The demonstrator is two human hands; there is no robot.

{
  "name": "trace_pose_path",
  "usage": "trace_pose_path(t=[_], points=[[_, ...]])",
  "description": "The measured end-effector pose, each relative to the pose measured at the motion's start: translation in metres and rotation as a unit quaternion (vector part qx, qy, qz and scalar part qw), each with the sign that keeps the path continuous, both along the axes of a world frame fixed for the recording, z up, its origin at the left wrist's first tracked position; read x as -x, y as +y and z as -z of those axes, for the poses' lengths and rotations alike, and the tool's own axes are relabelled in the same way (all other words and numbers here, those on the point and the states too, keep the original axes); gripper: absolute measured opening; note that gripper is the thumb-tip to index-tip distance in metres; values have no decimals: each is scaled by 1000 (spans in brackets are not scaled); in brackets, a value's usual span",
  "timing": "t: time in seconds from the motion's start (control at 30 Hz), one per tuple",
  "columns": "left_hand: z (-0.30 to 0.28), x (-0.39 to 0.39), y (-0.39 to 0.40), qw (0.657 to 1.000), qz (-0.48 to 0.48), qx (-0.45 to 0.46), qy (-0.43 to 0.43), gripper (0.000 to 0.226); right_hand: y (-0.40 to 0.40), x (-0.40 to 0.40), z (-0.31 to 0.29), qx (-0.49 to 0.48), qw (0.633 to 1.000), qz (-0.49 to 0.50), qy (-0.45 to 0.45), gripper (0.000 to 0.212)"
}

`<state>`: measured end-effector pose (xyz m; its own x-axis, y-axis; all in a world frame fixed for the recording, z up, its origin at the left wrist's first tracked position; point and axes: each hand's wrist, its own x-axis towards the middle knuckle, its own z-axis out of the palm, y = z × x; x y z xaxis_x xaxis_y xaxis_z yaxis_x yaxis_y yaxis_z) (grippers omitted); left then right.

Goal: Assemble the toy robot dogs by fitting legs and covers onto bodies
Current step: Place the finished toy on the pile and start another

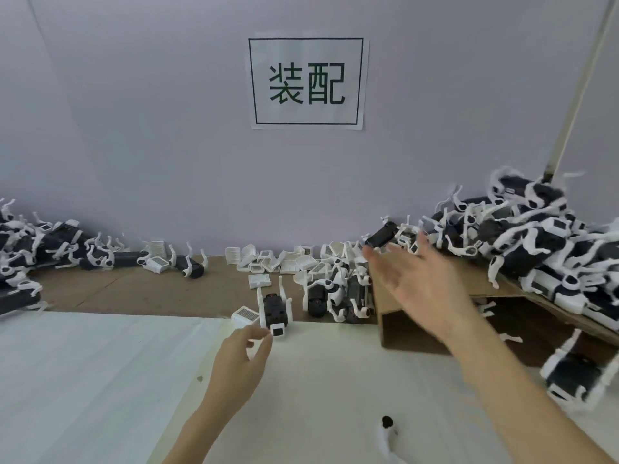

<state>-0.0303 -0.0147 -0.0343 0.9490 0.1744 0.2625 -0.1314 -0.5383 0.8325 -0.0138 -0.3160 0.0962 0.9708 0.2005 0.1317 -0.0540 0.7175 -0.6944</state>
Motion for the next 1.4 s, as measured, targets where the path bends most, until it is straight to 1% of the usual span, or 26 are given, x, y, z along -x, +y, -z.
trace_pose_path(t=[0.07,0.13,0.23,0.3,0.37,0.43,0.5,0.57,0.63,0.67,0.73,0.8,0.87,0.9,0.97,1.03,1.13,1.17,1.23,1.3,1.4], points=[[6,-2,1,997,0,-78,0,8,19,8,41,25,999,-10,45,69],[11,-2,2,992,-3,-128,-1,7,33,20,81,19,994,-20,105,58],[19,-5,4,975,-11,-220,-14,20,48,27,118,3,985,-28,169,49],[22,-7,2,962,-26,-270,-11,27,52,27,127,2,982,-25,187,44],[24,-13,-3,954,-45,-295,-9,34,53,24,129,-3,982,-23,187,40],[21,-22,-11,950,-65,-306,-7,46,52,22,127,1,983,-24,182,37],[17,-33,-19,945,-74,-319,-23,58,50,20,127,9,983,-24,180,35],[10,-48,-26,931,-72,-356,-41,64,49,20,127,10,984,-20,179,35],[4,-65,-31,915,-67,-397,-23,67,49,20,127,10,983,-14,181,34],[2,-72,-34,914,-66,-399,-2,68,49,20,127,12,983,-12,181,34],[-1,-83,-39,931,-66,-357,36,63,49,21,126,13,984,-12,177,35],[-2,-86,-43,953,-67,-294,36,48,49,21,127,16,984,-14,176,36],[-4,-81,-47,978,-67,-199,-3,34,48,21,127,19,984,-15,175,37],[-4,-76,-48,986,-63,-148,-34,30,48,20,128,20,984,-14,177,37],[-8,-62,-50,993,-51,-67,-82,29,48,20,129,22,984,-14,178,37],[-10,-42,-52,995,-17,26,-93,26,50,19,129,27,984,-10,179,37],[-13,-12,-55,985,45,152,-66,16,54,19,130,37,984,16,174,39],[-14,-4,-55,976,76,196,-58,14,55,20,130,39,985,28,167,44],[-16,7,-51,946,158,281,-40,17,55,21,129,48,989,33,137,56],[-16,12,-46,919,229,321,-20,26,56,24,126,70,994,7,82,59],[-15,16,-40,909,255,330,-5,29,56,28,123,94,995,-1,33,48]])
